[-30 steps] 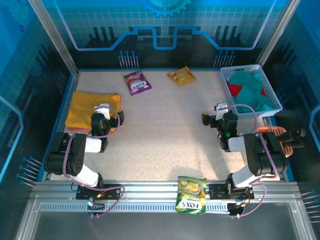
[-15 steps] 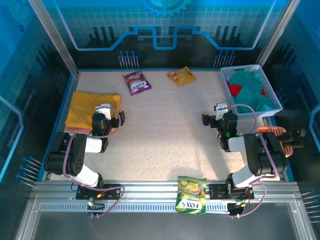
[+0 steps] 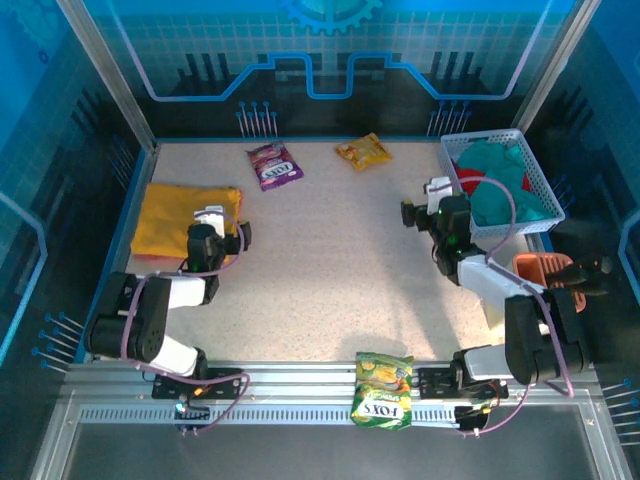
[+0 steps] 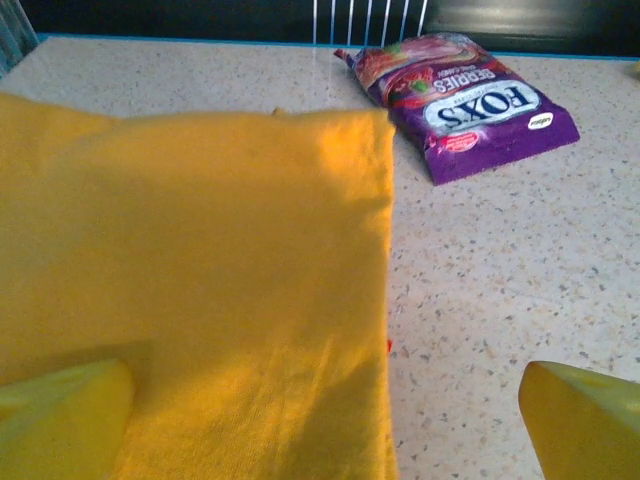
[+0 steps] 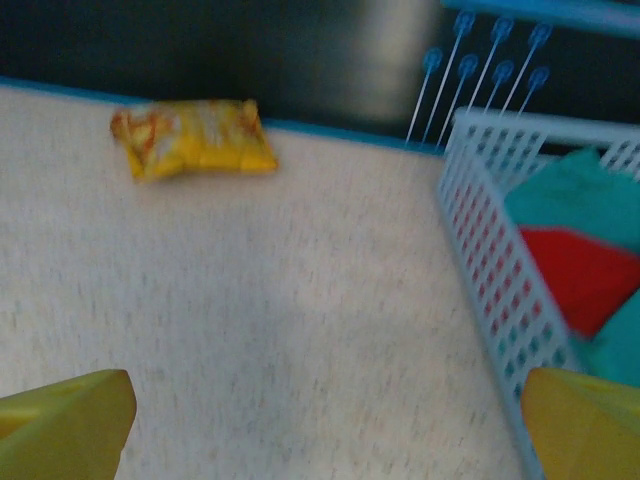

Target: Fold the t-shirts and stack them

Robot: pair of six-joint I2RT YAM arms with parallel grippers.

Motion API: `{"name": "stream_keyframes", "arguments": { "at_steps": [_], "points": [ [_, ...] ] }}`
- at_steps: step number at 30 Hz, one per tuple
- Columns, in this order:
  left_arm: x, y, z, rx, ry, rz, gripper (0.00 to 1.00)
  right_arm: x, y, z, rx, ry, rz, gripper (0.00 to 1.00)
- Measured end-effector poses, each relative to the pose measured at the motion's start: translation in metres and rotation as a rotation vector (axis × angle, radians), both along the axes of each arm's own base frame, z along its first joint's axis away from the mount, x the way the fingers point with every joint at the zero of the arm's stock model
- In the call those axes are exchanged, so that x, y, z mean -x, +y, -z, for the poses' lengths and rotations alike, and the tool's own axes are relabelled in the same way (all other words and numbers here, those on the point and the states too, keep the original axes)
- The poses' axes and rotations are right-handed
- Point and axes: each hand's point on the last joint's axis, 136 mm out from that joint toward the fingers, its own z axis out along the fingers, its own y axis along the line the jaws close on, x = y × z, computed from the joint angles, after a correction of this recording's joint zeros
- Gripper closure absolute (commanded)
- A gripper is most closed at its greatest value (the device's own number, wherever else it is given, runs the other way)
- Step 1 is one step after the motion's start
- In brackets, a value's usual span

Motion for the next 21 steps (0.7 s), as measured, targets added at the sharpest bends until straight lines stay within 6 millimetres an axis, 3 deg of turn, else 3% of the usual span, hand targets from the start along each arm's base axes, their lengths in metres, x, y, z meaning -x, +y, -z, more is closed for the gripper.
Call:
{"name": "stream_keyframes", "arguments": {
  "at_steps": [2, 4, 12, 16, 21],
  "points": [
    [-0.005, -0.004, -0.020, -0.007, -0.015, -0.002, 0.01, -0.003, -0.004, -0.027, -0.031, -0.016, 0.036, 0.00],
    [-0.008, -0.007, -0.037, -0.003, -0.027, -0.003, 0.01, -0.003, -0.006, -0.040, -0.067, -0.001, 0.062, 0.00],
    [-0.014, -0.029, -0.069, 0.074, 0.100, -0.014, 0.01, -0.025, -0.016, -0.064, -0.246, 0.217, 0.178, 0.00],
    [-0.008, -0.050, -0.074, 0.091, 0.176, 0.021, 0.01, -0.029, -0.032, -0.054, -0.305, 0.316, 0.266, 0.02],
    [0.010, -0.069, -0.063, 0.142, 0.288, 0.067, 0.03, -0.026, -0.069, -0.018, -0.380, 0.435, 0.407, 0.09]
  ]
}}
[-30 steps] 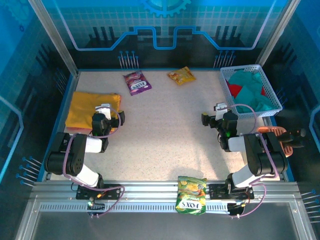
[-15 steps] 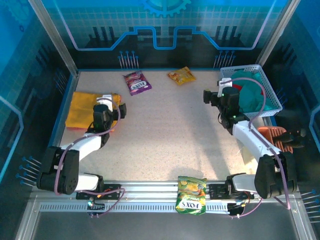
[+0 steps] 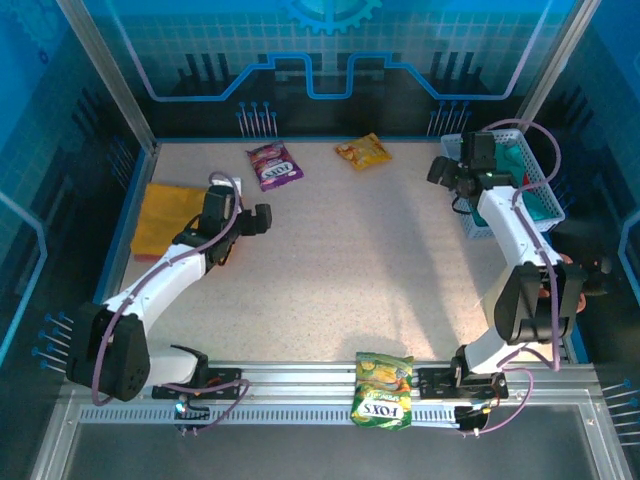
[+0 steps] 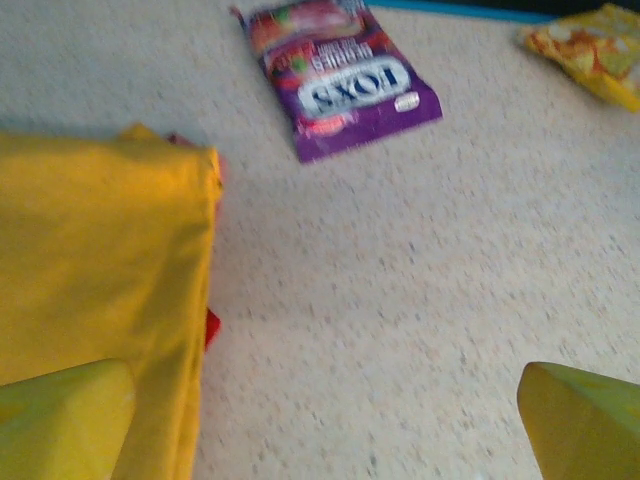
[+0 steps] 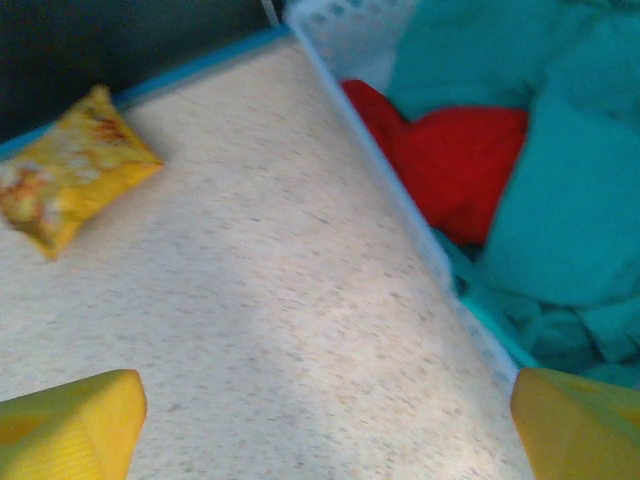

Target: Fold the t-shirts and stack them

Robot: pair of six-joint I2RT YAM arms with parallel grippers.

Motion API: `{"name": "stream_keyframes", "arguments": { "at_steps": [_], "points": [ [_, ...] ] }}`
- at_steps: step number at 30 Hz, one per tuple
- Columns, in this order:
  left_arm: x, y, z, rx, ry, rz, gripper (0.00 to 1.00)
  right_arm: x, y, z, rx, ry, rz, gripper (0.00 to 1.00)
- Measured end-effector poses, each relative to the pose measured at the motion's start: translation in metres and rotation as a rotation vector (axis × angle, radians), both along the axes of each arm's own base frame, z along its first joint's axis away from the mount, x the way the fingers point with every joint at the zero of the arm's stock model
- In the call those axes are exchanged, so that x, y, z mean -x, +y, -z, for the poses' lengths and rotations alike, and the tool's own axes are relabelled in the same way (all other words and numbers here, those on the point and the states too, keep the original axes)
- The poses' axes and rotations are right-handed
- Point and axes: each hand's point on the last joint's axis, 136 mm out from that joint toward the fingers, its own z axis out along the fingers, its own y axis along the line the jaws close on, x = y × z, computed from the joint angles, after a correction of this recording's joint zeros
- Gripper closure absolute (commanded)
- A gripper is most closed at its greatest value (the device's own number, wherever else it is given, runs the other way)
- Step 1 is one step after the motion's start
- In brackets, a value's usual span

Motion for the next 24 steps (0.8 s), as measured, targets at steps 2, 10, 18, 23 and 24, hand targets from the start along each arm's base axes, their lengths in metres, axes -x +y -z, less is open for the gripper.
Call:
{"name": "stream_keyframes", "arguments": {
  "at_steps": [2, 10, 18, 23, 24],
  "points": [
    [0.006, -0.004, 0.005, 0.026, 0.041, 0.010, 0.03, 0.000, -0.013, 0.012, -0.007, 0.041, 0.051, 0.11],
    [0.029, -0.023, 0.011, 0.107, 0.101, 0.049, 0.07, -0.019, -0.042, 0.029, 0.028, 0.096, 0.197, 0.33],
    [0.045, -0.028, 0.030, 0.140, 0.153, 0.052, 0.07, -0.033, -0.081, 0.046, 0.103, 0.161, 0.322, 0.34],
    [0.044, -0.032, 0.029, 0.163, 0.151, 0.056, 0.07, -0.031, -0.100, 0.069, 0.126, 0.231, 0.367, 0.34],
    [0.044, -0.033, 0.029, 0.168, 0.151, 0.058, 0.07, -0.032, -0.104, 0.072, 0.127, 0.238, 0.374, 0.34]
  ]
}}
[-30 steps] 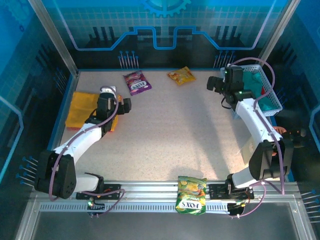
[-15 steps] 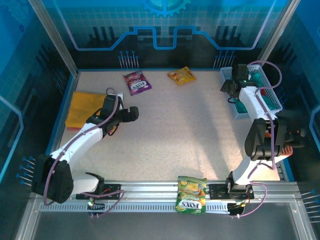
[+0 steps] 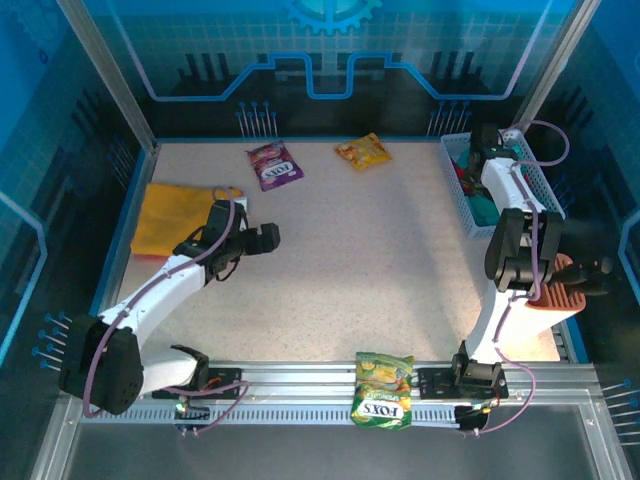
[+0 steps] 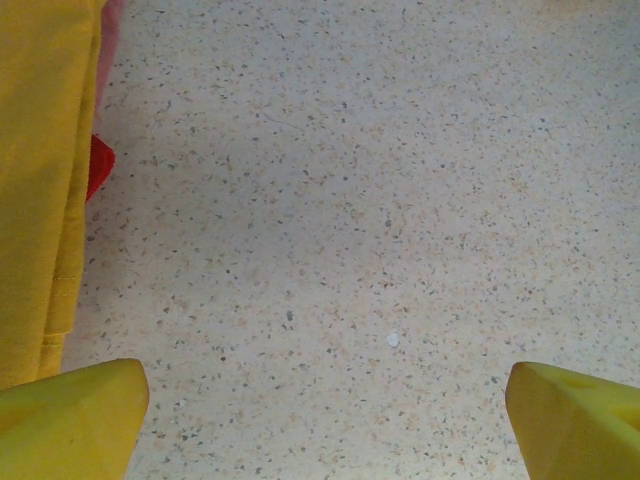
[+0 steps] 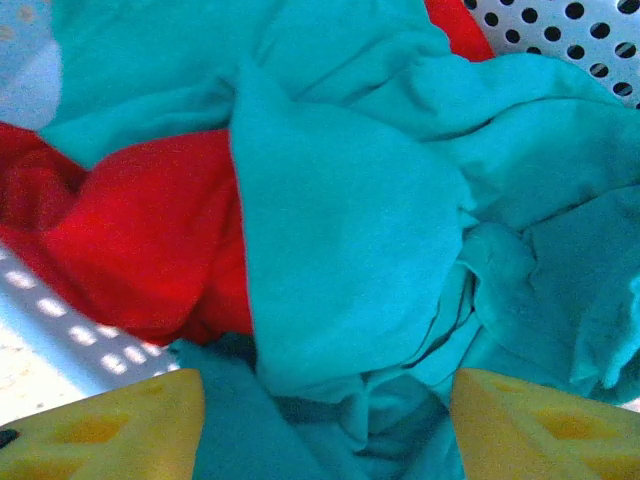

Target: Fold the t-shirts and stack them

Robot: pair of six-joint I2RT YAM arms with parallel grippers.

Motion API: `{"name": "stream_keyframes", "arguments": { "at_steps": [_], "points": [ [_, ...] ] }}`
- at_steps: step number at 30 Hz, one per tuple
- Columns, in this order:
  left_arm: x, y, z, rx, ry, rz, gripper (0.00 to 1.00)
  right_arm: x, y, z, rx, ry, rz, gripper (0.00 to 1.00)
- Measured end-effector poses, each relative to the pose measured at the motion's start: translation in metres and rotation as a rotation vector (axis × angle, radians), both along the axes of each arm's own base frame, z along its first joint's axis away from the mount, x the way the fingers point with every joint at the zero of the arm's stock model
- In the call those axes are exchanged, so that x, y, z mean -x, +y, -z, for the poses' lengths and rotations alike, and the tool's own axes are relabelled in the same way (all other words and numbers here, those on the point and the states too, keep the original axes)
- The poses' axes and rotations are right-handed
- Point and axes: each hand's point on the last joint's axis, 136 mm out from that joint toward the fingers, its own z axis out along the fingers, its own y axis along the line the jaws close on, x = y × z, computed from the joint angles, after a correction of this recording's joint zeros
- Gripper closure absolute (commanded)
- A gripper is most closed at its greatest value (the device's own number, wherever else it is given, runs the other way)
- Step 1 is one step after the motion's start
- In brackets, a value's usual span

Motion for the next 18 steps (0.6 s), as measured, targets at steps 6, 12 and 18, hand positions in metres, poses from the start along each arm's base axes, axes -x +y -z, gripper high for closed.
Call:
{"name": "stream_keyframes", "arguments": {
  "at_steps": [6, 12, 18],
  "points": [
    [0.000, -0.007, 0.003, 0.017, 0.003, 0.019, 0.07, -0.007, -0.016, 0.017, 0.009, 0.037, 0.025, 0.37],
    [0.001, -0.012, 0.010, 0.028, 0.025, 0.025, 0.07, -0.015, -0.021, 0.036, 0.006, 0.076, 0.028, 0.55],
    [0.002, -0.012, 0.014, 0.031, 0.032, 0.023, 0.07, -0.010, -0.028, 0.040, 0.002, 0.092, 0.047, 0.83]
  ]
}}
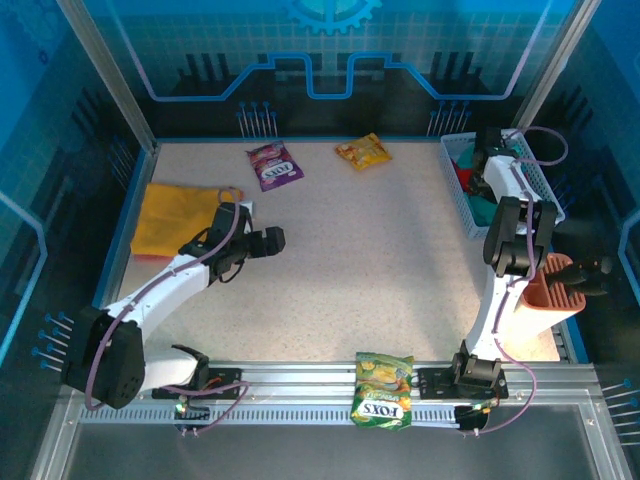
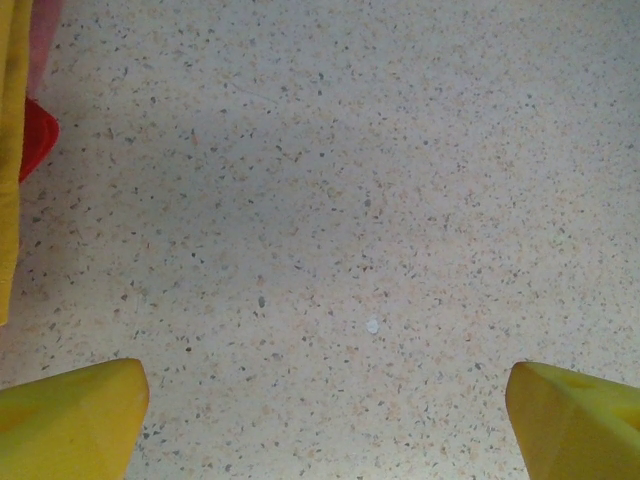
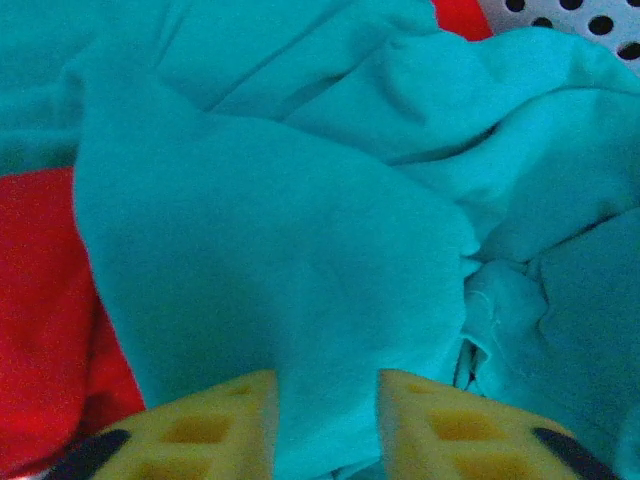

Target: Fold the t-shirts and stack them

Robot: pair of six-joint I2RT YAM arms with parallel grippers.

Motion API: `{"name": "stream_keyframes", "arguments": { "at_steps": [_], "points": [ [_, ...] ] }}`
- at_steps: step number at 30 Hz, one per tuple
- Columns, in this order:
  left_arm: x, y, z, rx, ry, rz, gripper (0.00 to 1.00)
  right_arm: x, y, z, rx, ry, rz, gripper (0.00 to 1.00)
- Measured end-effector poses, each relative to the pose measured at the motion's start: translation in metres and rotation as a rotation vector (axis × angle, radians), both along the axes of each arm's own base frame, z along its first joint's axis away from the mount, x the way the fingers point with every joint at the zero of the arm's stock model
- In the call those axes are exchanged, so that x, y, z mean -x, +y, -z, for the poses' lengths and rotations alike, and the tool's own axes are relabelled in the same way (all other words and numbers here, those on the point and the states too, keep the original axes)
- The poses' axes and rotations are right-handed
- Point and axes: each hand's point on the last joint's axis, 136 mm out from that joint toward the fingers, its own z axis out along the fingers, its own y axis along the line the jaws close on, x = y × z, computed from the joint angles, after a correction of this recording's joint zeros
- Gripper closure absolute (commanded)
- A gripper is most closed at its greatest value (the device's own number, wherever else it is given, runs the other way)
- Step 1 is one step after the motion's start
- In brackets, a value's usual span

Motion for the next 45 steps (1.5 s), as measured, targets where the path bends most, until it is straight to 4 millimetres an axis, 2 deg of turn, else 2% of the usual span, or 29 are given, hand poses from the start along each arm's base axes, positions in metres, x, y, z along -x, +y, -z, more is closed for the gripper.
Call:
{"name": "stream_keyframes", "arguments": {
  "at_steps": [3, 10, 11, 13, 14, 15, 18, 21, 26, 28, 34, 38, 41, 45],
  "points": [
    [0.001, -0.002, 0.004, 0.000, 0.012, 0.007, 0.07, 0.000, 0.000, 0.002, -0.009, -0.004, -0.001, 1.00],
    [0.001, -0.005, 0.007, -0.001, 0.020, 0.015, 0.07, 0.007, 0.006, 0.006, -0.034, -0.015, -0.017, 1.00],
    [0.002, -0.005, 0.007, -0.002, 0.022, 0.015, 0.06, 0.008, 0.007, 0.003, -0.039, -0.022, -0.019, 0.96],
    [0.001, -0.005, 0.008, -0.002, 0.023, 0.016, 0.06, 0.007, 0.009, -0.007, -0.041, -0.048, -0.027, 0.56],
    [0.001, -0.005, 0.008, -0.002, 0.023, 0.016, 0.06, 0.006, 0.009, -0.012, -0.041, -0.062, -0.032, 0.42],
    [0.000, -0.005, 0.008, -0.001, 0.021, 0.016, 0.06, 0.004, 0.011, -0.019, -0.043, -0.081, -0.042, 0.34],
    [0.000, -0.008, 0.008, 0.005, 0.020, 0.024, 0.06, -0.001, 0.012, -0.033, -0.041, -0.122, -0.059, 0.25],
    [0.001, -0.010, 0.009, 0.007, 0.022, 0.030, 0.06, -0.005, 0.013, -0.034, -0.045, -0.125, -0.077, 0.22],
    [0.002, -0.011, 0.009, 0.009, 0.024, 0.035, 0.06, -0.024, 0.011, -0.026, -0.037, -0.112, -0.087, 0.27],
    [0.003, -0.011, 0.011, 0.007, 0.028, 0.037, 0.06, -0.028, 0.011, -0.017, -0.033, -0.095, -0.090, 0.30],
    [0.006, -0.010, 0.017, 0.003, 0.042, 0.036, 0.06, -0.024, 0.011, 0.008, -0.033, -0.031, -0.081, 0.49],
    [0.007, -0.010, 0.017, 0.002, 0.044, 0.036, 0.06, -0.021, 0.009, 0.010, -0.019, -0.033, -0.063, 0.67],
    [0.007, -0.010, 0.019, 0.002, 0.047, 0.038, 0.06, -0.014, 0.008, 0.010, -0.004, -0.025, -0.055, 0.71],
    [0.009, -0.013, 0.023, -0.003, 0.060, 0.046, 0.06, -0.011, 0.007, -0.002, 0.018, -0.040, -0.048, 0.85]
  ]
}}
